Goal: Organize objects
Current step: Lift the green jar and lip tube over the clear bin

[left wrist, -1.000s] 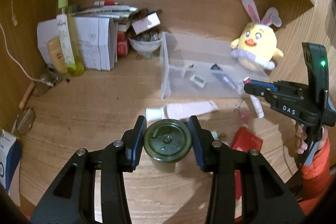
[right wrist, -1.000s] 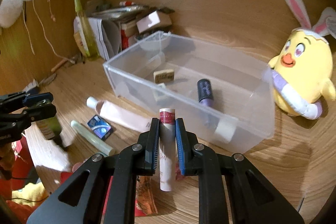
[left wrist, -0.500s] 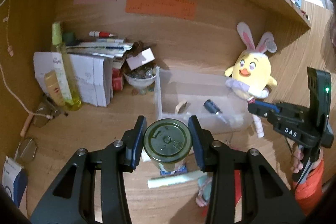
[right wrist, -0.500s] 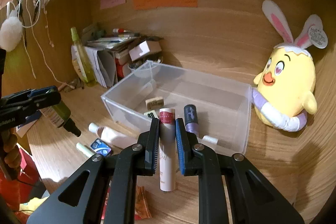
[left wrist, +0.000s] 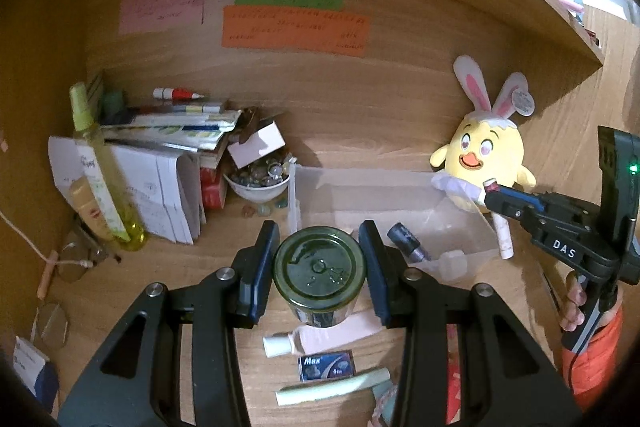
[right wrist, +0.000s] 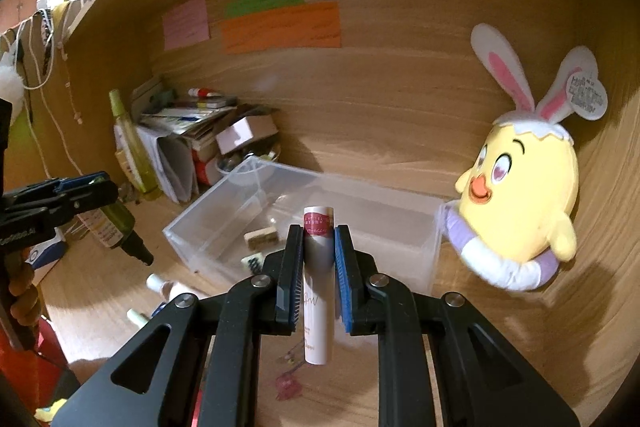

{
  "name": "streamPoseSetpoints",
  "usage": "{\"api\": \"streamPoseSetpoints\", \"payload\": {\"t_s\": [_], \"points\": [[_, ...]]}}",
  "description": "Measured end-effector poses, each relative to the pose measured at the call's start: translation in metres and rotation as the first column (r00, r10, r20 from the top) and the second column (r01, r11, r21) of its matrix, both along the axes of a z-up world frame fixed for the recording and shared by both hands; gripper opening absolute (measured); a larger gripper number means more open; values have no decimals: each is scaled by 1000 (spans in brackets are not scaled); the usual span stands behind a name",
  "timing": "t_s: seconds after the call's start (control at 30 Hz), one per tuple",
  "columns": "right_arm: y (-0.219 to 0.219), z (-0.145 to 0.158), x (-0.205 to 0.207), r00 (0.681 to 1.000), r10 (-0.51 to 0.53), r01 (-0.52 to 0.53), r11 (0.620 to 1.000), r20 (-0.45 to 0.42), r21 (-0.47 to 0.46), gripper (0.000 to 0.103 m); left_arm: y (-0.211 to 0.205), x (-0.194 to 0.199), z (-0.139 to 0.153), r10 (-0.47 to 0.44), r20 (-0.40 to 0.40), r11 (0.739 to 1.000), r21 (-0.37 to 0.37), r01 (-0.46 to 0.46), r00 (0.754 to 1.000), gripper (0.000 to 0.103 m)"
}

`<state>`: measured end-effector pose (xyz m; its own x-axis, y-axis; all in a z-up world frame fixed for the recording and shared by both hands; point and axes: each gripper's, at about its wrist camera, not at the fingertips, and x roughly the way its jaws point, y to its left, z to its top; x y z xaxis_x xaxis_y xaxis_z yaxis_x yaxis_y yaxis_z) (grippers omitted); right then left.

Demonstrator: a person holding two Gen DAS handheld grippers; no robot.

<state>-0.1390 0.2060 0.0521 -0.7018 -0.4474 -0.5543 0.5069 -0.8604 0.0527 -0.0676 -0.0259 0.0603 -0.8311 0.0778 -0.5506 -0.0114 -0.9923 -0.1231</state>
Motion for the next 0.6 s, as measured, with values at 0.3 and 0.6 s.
{"api": "streamPoseSetpoints", "payload": {"t_s": [0.3, 0.6], "points": [[-3, 1, -28, 1000, -22, 22, 999, 1, 26, 14, 3, -19, 4, 14, -29, 1000, -23, -14, 999, 41], [-6, -14, -50, 998, -56, 54, 996, 22, 65, 14, 2, -40, -4, 20, -27, 1000, -16, -20, 999, 41]]}}
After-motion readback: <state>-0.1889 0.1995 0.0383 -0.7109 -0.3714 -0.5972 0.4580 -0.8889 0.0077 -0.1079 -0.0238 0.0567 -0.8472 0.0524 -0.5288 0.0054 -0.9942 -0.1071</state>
